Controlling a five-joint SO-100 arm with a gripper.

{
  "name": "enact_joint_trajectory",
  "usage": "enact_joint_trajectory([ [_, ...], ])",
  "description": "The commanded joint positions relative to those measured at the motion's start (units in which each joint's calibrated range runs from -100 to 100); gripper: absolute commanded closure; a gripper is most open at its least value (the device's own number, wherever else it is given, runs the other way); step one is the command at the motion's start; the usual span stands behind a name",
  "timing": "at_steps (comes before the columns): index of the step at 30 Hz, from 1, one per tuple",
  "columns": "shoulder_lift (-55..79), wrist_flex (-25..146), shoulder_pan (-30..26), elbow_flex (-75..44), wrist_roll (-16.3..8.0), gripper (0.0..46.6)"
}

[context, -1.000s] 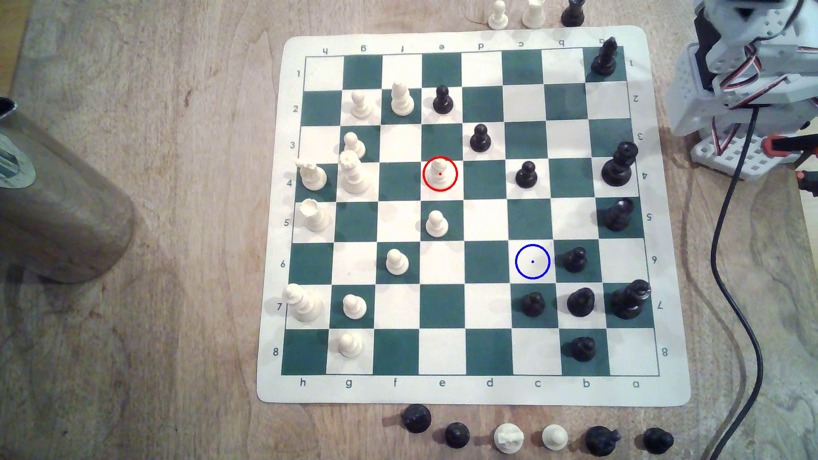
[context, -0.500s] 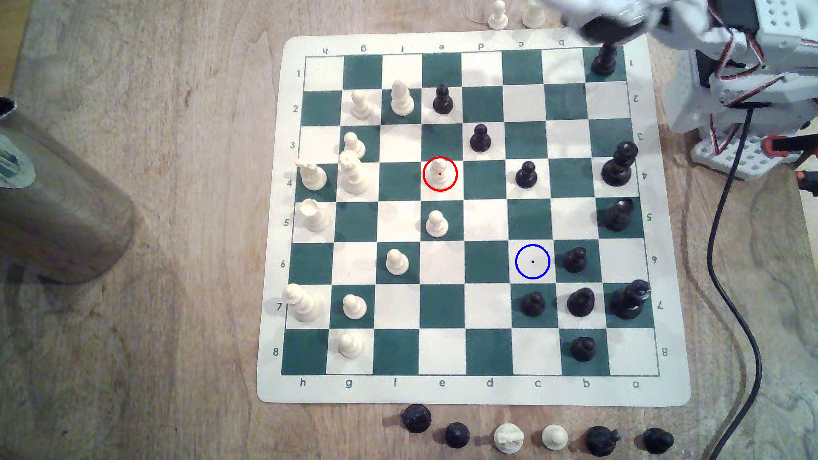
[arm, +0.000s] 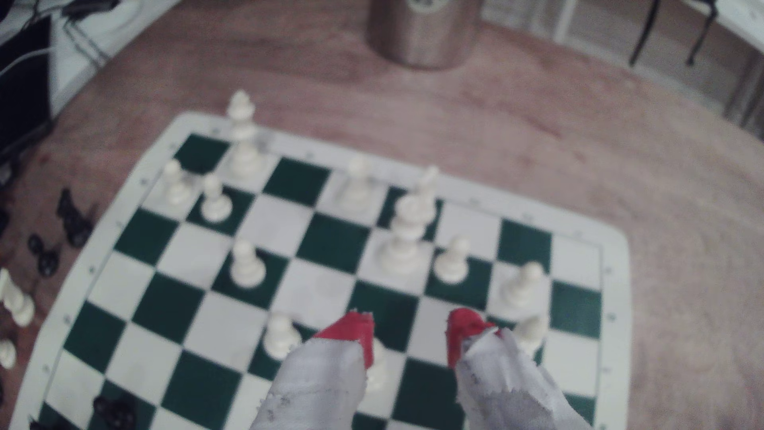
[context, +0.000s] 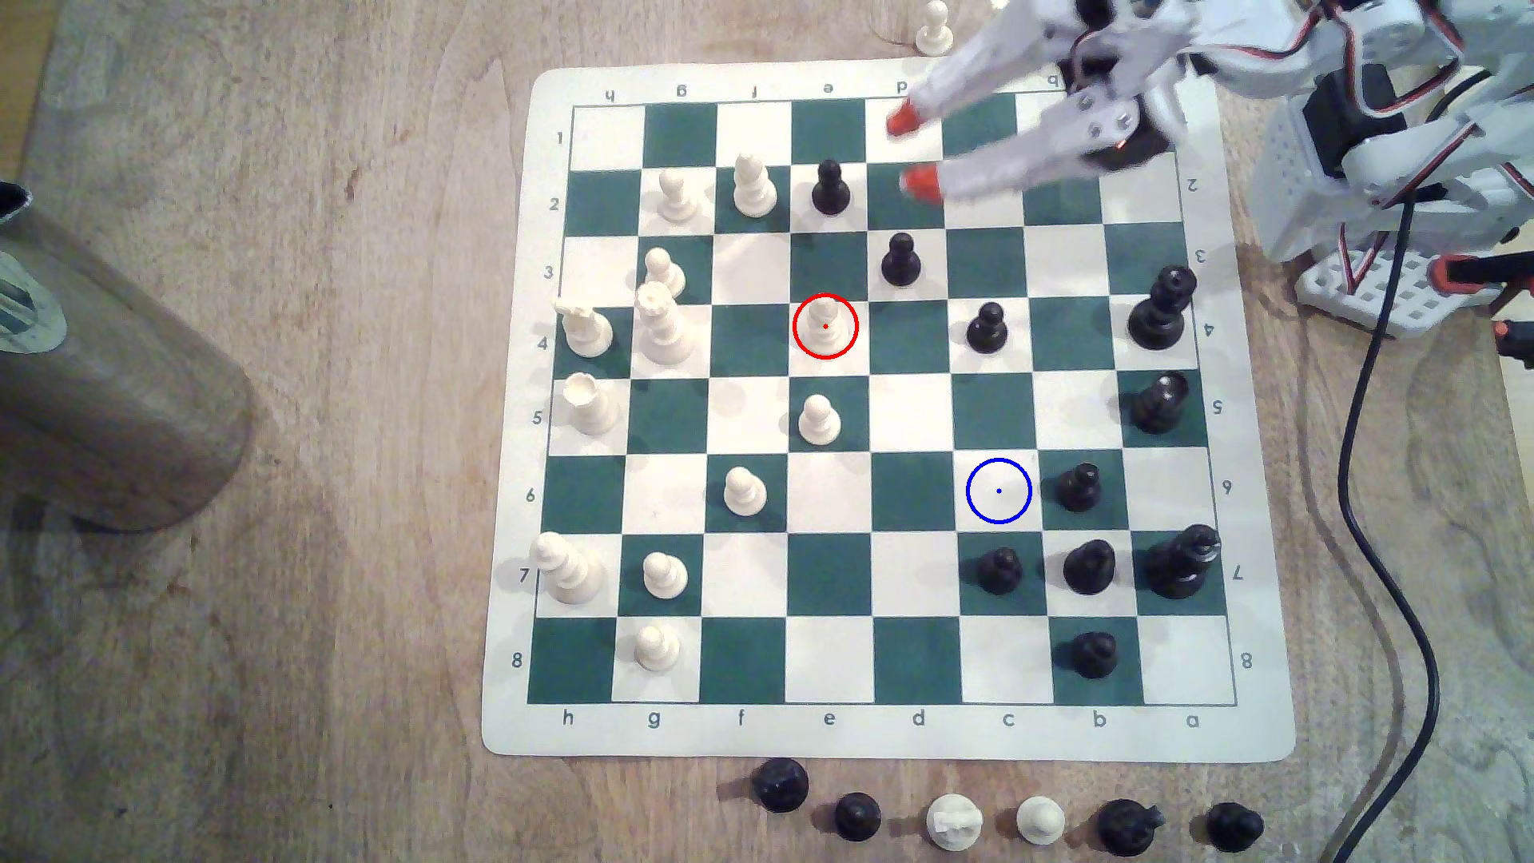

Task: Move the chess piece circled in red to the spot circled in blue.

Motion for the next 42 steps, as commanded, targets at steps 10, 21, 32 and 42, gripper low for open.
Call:
enact_joint_trajectory([
  [10,28.37,-1.02,0.33,-19.33,-13.04,34.2],
  [21,45.52,7.99,-0.07,-37.38,-18.07,34.6],
  [32,55.53,11.68,-0.93,-45.53,-18.51,33.2],
  [42,62.33,11.76,-0.14,-50.07,-18.46,31.1],
])
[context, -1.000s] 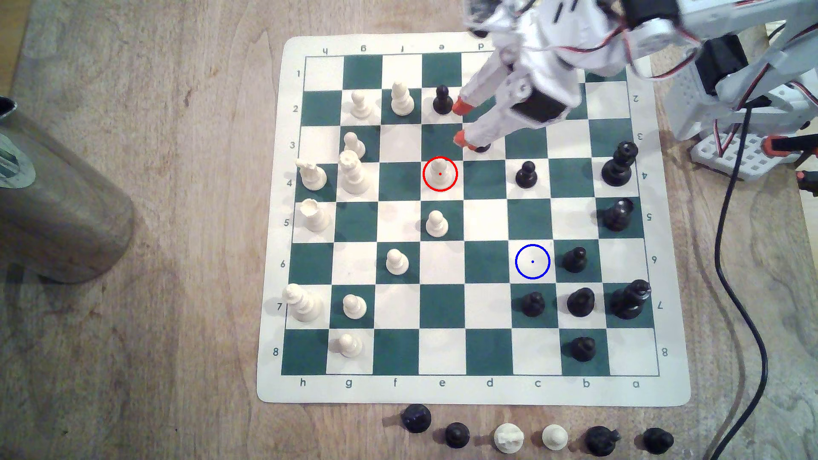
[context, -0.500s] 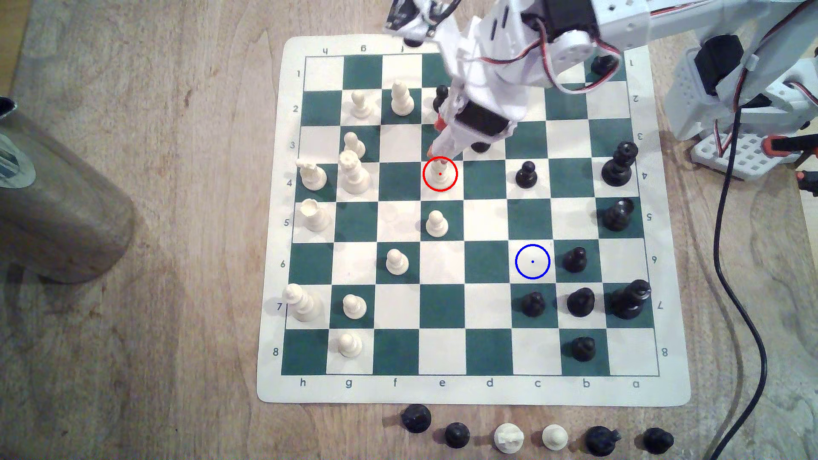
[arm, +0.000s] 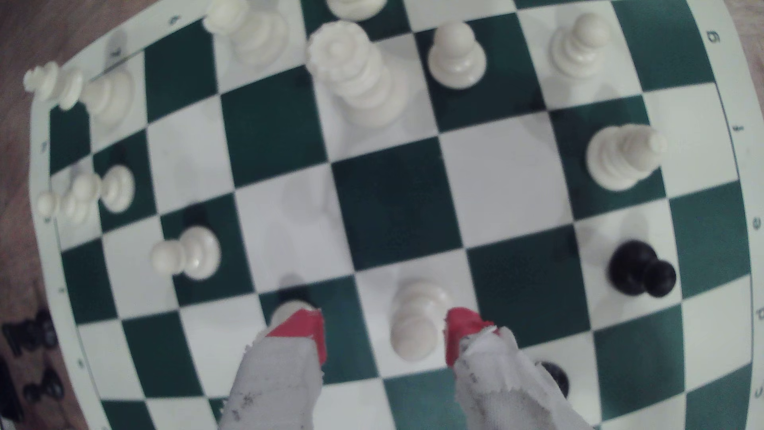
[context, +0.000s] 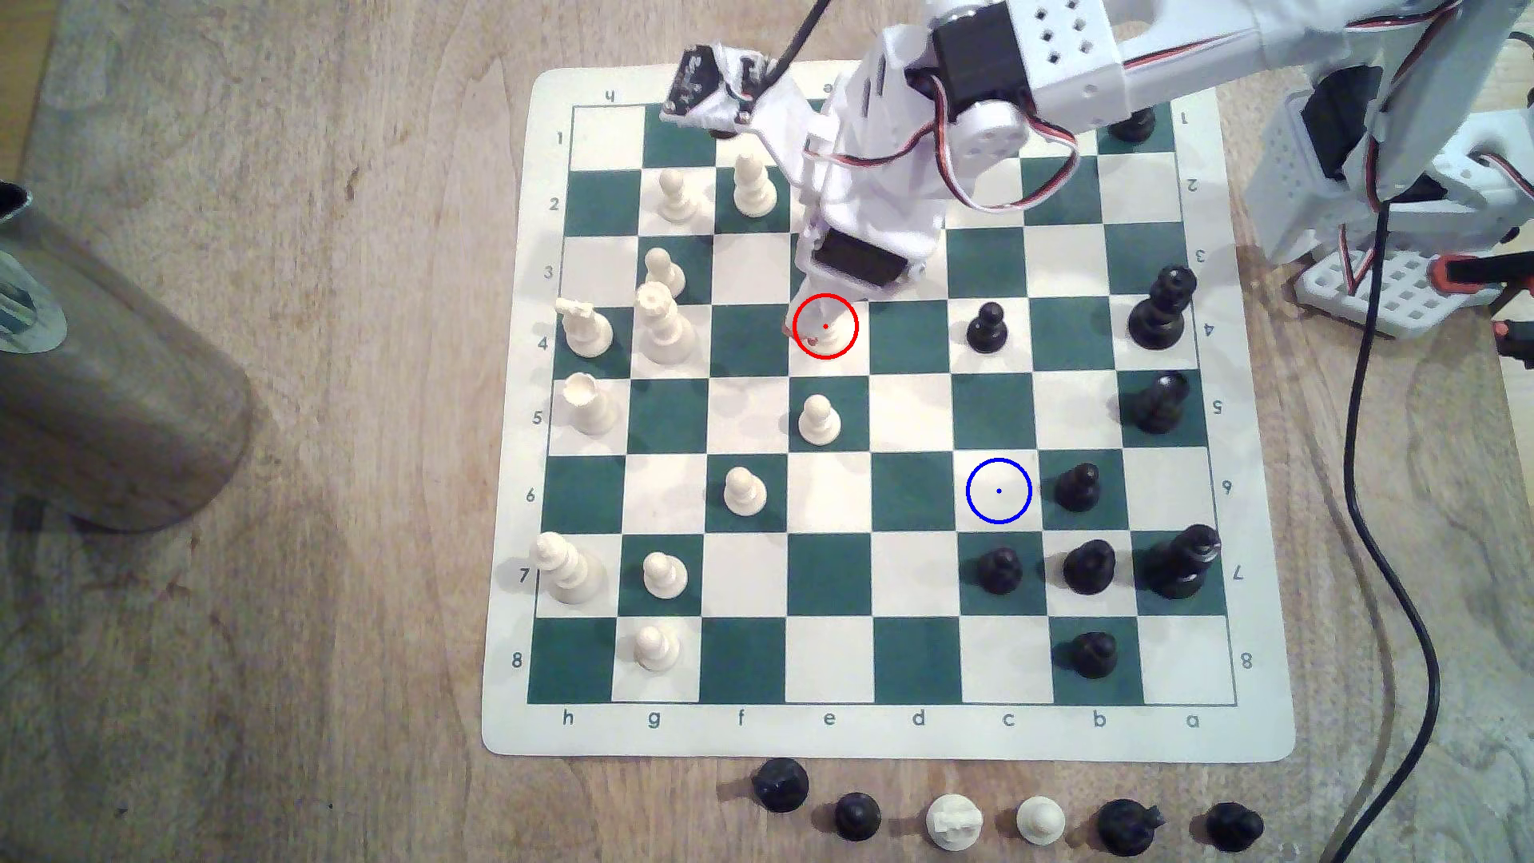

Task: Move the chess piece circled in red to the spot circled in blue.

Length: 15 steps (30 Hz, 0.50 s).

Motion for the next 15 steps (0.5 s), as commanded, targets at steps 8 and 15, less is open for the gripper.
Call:
enact_joint_trajectory([
  [8,4.48,1.2,0.79,-6.96,-0.15,31.2],
  [15,5.08,1.85,0.48,-7.14,-0.44,31.6],
])
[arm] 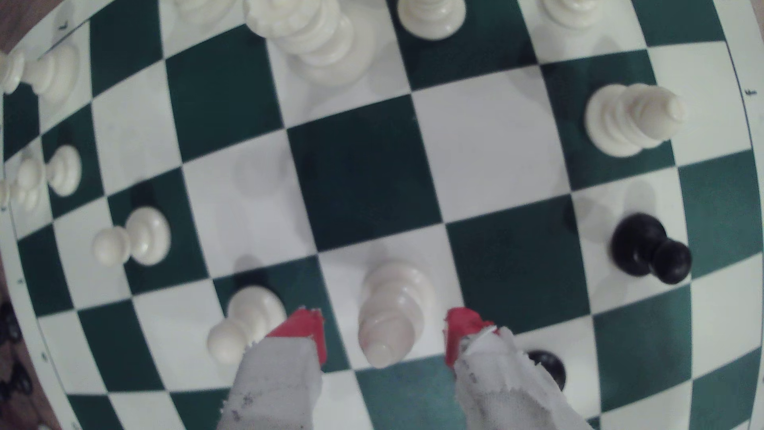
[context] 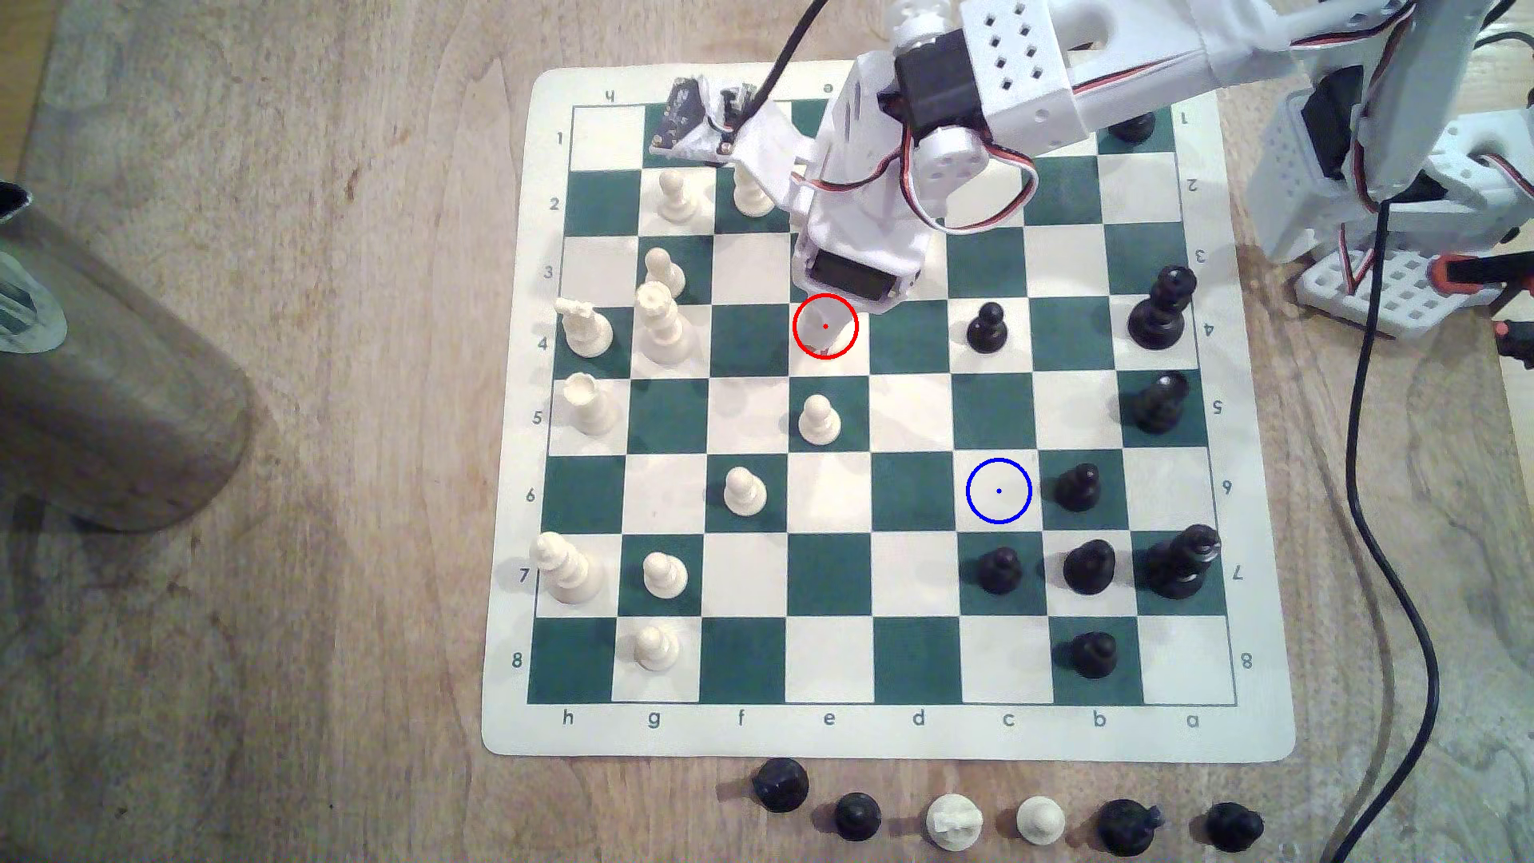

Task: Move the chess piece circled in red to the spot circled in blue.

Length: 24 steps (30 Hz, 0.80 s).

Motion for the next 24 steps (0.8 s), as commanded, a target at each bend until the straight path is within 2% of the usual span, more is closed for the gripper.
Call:
enact_joint_trajectory([
  [1,-0.95,0.34,0.25,-5.33,-0.44,31.9],
  [24,1.68,1.82,0.25,-7.6,-0.63,33.6],
])
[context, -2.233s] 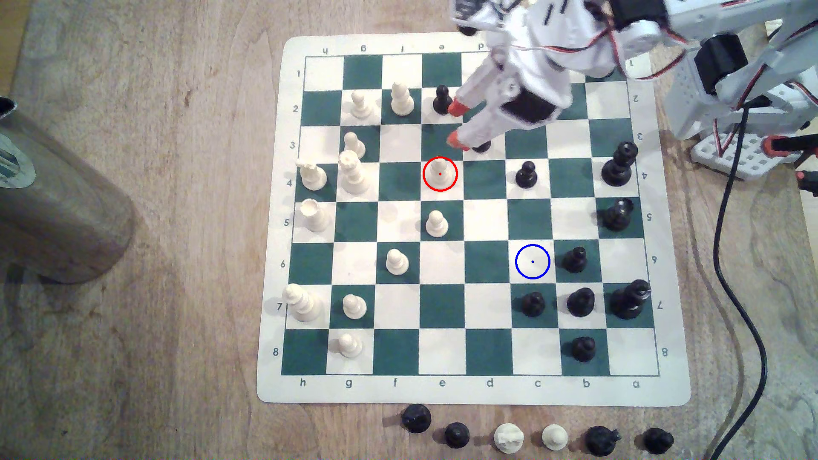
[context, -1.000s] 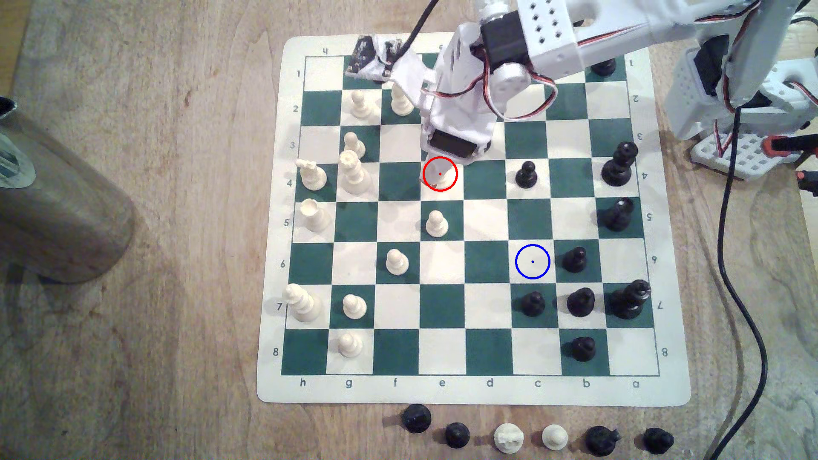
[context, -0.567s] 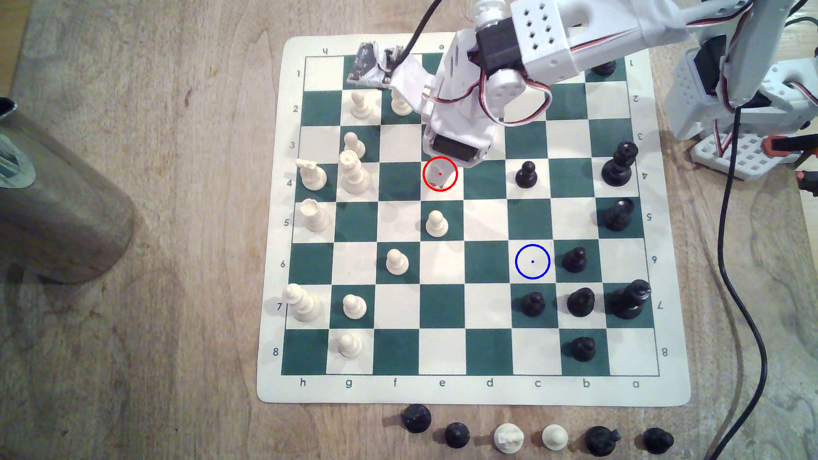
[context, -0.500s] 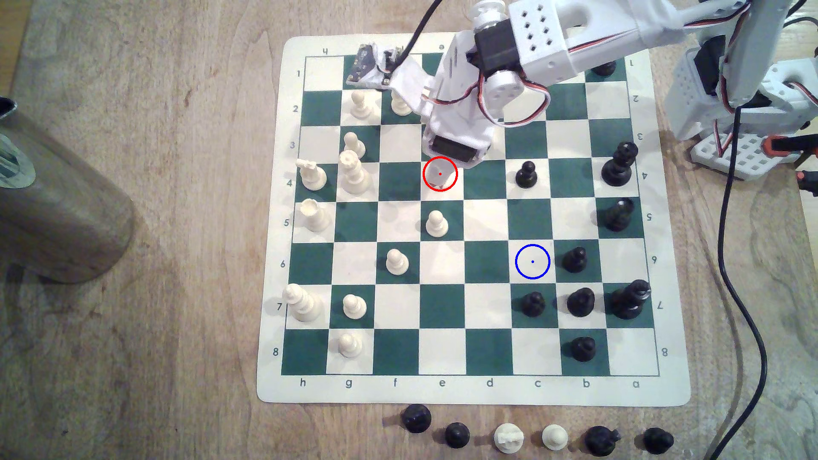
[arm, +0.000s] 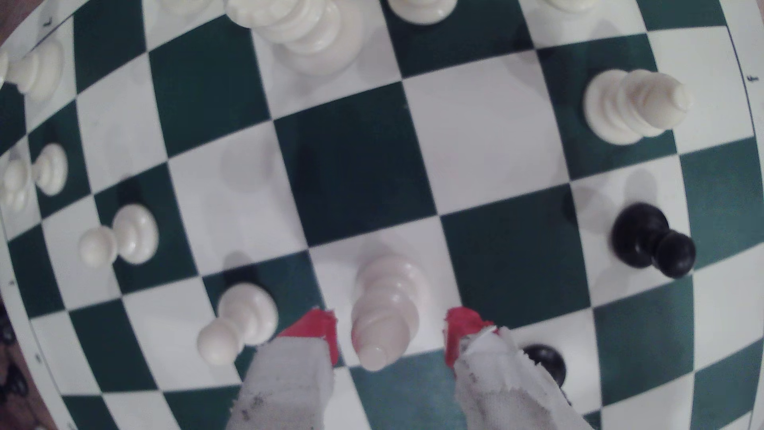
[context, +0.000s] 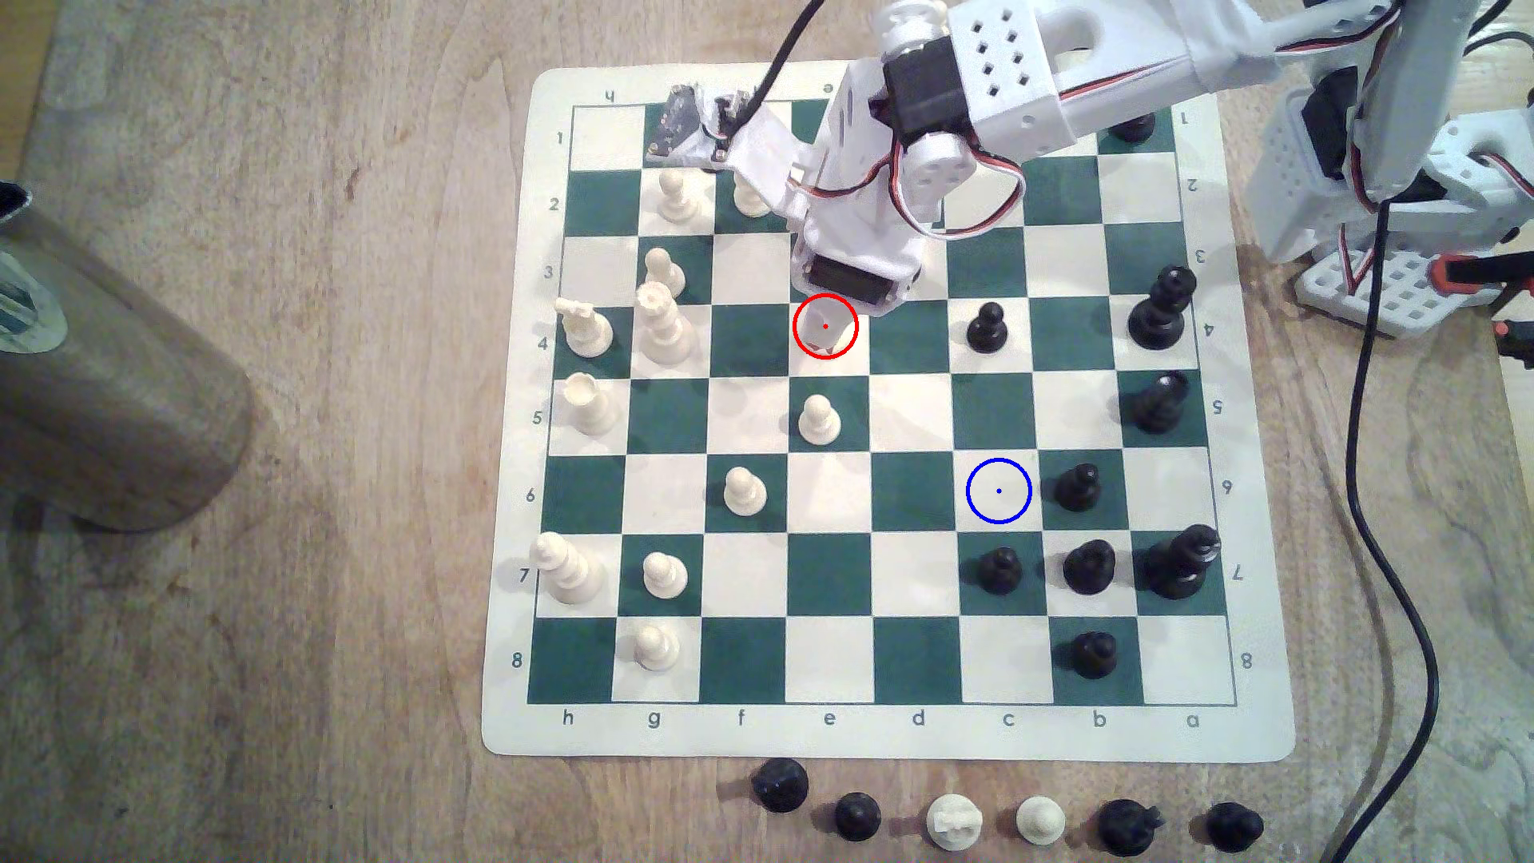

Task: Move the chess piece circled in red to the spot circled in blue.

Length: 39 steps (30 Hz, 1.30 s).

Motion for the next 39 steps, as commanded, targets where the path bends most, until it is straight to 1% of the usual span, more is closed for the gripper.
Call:
enact_joint_trajectory([
  [1,-0.33,0.14,0.25,-5.7,-0.34,33.8],
  [6,-0.07,0.14,0.25,-5.98,-0.44,35.2],
  [9,-0.07,0.23,0.17,-6.07,-0.63,34.3],
  [24,1.71,0.47,-0.14,-6.7,-0.83,34.4],
  [29,1.54,0.63,-0.3,-7.34,-0.88,35.8],
  [30,1.46,0.63,-0.37,-7.52,-0.88,36.9],
  [36,1.54,1.04,-0.45,-7.79,-0.98,37.1],
  [39,1.54,1.54,-0.53,-7.79,-0.93,38.8],
])
